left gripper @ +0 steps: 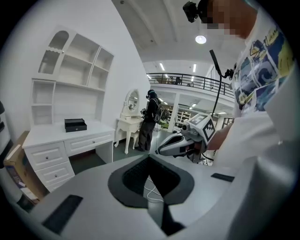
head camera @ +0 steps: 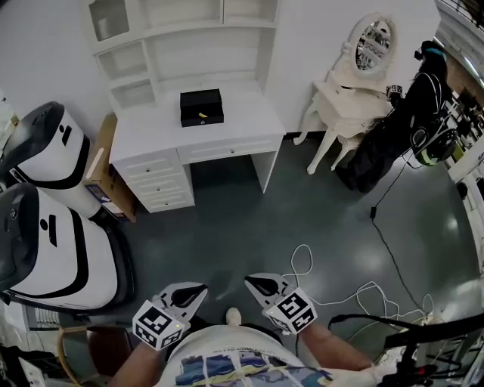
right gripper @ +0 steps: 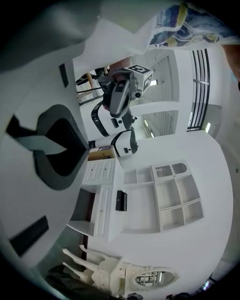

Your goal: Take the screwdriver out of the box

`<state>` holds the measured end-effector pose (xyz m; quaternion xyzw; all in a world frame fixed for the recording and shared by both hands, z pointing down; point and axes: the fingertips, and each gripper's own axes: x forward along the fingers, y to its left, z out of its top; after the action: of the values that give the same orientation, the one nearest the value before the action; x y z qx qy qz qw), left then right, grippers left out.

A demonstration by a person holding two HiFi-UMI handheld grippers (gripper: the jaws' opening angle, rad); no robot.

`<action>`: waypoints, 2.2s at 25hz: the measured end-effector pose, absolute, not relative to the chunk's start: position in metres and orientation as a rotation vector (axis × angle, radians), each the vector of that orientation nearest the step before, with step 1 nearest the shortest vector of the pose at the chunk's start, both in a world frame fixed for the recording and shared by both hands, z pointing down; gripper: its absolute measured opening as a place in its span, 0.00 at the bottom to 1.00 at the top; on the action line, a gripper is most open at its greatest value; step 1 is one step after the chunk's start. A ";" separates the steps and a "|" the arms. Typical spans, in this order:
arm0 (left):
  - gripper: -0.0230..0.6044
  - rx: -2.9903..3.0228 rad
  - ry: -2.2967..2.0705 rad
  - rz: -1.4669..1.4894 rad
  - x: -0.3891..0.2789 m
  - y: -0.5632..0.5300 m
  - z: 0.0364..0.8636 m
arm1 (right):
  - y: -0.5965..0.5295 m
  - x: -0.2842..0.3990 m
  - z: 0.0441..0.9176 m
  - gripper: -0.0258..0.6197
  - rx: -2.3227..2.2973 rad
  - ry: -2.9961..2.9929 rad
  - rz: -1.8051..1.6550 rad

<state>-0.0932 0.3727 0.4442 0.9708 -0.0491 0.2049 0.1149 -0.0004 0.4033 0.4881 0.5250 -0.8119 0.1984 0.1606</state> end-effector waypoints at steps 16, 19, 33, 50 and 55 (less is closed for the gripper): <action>0.06 2.817 -0.068 0.540 -0.021 0.278 0.477 | 0.323 0.071 0.527 0.10 1.594 -2.211 0.675; 0.06 2.811 -0.041 0.501 0.001 0.232 0.474 | 0.280 0.093 0.525 0.12 1.605 -2.162 0.674; 0.06 2.827 -0.077 0.451 0.014 0.056 0.462 | 0.043 0.145 0.509 0.21 1.519 -2.118 0.583; 0.09 2.660 -0.737 0.410 0.035 -0.141 0.455 | -0.294 0.240 0.559 0.21 1.195 -2.161 0.425; 0.13 2.633 -0.845 0.420 0.062 -0.181 0.443 | -0.356 0.248 0.601 0.22 1.028 -2.107 0.424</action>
<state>0.0619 -0.1806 0.4431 0.9274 -0.2976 0.1479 0.1716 0.2482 -0.3561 0.6014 0.4008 -0.8214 0.1651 0.3706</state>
